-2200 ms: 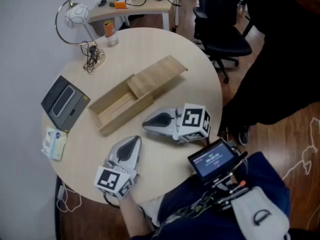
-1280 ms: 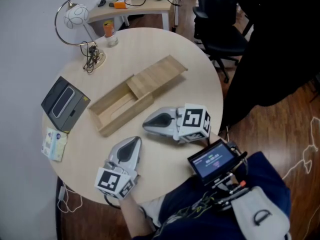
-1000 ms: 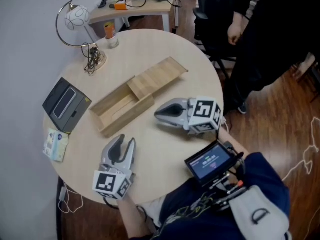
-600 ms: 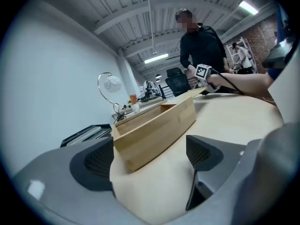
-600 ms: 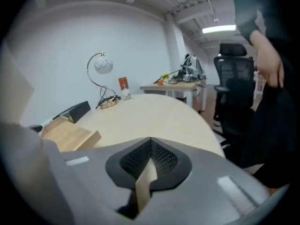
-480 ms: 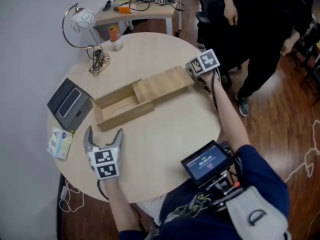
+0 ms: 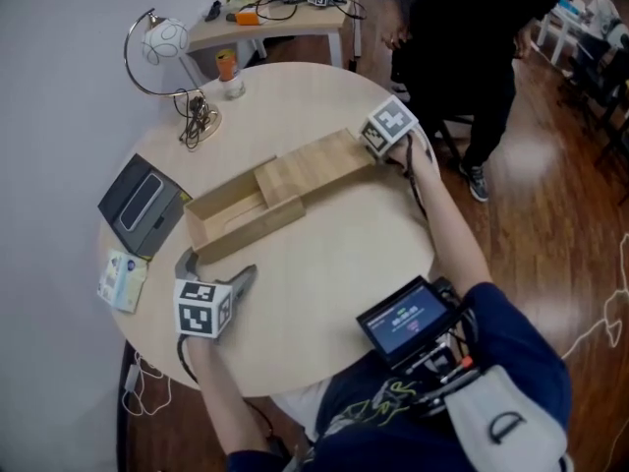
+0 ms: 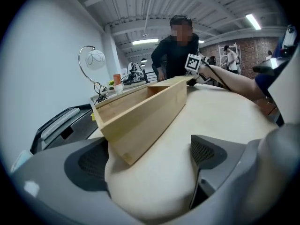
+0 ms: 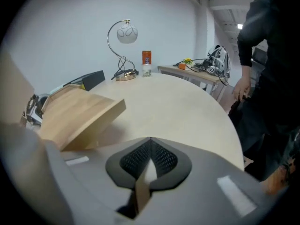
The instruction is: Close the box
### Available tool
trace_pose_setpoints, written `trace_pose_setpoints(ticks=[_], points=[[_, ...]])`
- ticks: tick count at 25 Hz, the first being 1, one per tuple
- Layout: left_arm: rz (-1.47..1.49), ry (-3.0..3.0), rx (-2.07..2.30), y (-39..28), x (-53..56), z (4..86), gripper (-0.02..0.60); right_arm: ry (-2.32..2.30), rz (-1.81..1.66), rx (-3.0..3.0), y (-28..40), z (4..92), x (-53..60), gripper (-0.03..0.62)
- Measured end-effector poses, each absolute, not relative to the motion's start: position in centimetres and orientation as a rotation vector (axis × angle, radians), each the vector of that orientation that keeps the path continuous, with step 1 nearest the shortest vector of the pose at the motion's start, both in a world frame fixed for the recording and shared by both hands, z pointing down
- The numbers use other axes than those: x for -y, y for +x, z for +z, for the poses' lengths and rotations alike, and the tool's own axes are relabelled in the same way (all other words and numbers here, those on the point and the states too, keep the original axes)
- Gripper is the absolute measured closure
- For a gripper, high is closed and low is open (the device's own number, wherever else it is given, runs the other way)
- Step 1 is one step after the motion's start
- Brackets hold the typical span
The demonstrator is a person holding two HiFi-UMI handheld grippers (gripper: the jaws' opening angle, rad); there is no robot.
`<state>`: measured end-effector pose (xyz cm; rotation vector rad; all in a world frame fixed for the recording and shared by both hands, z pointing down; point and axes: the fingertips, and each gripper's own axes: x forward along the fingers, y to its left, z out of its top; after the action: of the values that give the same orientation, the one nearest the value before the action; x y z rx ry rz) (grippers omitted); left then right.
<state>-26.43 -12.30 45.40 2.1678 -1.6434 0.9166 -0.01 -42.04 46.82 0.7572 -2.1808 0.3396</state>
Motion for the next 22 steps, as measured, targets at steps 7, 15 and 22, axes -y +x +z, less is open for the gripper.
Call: trace_pose_setpoints(ticks=[7,15,22], points=[[1.015,2.132,1.678,-25.7,11.9,45.8,0.129,0.464,0.058,2.397,-15.9,44.5,32.8,0.576],[0.755,2.176,1.918,-27.0,11.3,42.4,0.072,0.554,0.01,2.556,-13.7,39.6,31.6,0.576],[0.078,2.538,1.87,-20.4,6.6,34.1,0.578,-0.632,0.245,3.305,-7.7,27.3,13.7,0.576]])
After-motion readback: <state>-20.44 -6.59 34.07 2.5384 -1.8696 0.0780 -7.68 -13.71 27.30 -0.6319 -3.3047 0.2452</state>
